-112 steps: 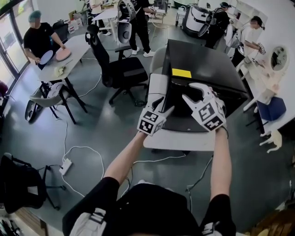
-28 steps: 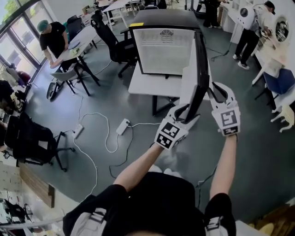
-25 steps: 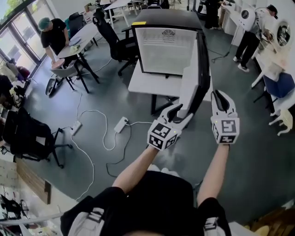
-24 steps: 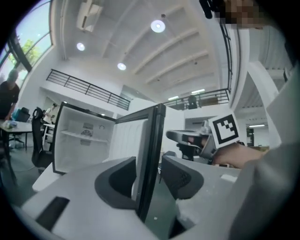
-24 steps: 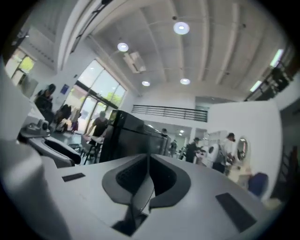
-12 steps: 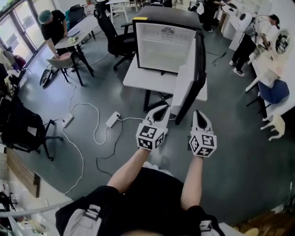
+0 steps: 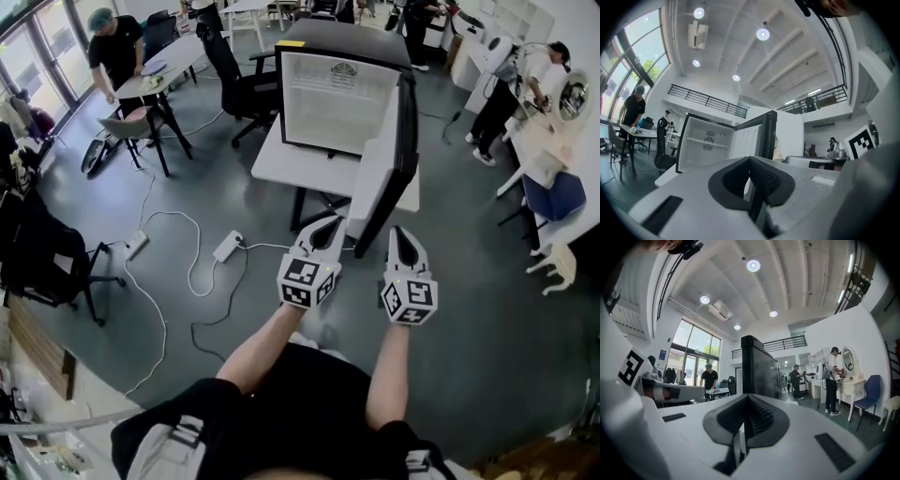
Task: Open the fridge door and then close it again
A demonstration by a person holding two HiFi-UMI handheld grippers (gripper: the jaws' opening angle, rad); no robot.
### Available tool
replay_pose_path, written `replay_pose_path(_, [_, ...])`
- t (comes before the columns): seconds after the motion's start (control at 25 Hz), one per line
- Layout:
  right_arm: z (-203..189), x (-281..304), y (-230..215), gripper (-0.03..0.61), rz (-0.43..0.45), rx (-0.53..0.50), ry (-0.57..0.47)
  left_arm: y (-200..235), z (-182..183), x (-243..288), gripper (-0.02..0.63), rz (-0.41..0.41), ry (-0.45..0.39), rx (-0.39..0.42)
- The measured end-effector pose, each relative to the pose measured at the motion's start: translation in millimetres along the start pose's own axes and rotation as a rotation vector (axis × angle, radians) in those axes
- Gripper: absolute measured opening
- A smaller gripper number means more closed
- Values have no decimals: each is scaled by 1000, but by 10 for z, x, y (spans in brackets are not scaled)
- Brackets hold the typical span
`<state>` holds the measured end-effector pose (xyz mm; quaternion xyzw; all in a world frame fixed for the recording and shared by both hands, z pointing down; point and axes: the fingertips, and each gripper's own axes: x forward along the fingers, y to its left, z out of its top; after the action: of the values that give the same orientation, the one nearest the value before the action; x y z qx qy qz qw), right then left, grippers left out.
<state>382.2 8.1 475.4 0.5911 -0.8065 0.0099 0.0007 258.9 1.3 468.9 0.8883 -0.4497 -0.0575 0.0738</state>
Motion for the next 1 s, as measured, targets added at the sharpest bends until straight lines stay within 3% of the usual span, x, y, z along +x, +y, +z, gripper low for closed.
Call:
replay_pose_path(0.12, [3, 32, -38, -6, -4, -1, 4, -133, 3, 12, 3, -85, -3, -6])
replay_pose_path(0.16, [13, 49, -64, -6, -5, -5, 4, -209, -16, 27, 63, -123, 6, 1])
replay_pose_path(0.24, [65, 104, -122, -6, -3, -20, -3, -310, -97, 83, 104, -160, 43, 43])
replay_pose_path(0.64, [795, 493, -312, -6, 72, -148, -82, -479, -383, 544, 170, -155, 179, 182])
replay_pose_path(1.0, [876, 641, 33, -6, 181, -176, -123, -382, -483, 693, 170, -129, 207, 178])
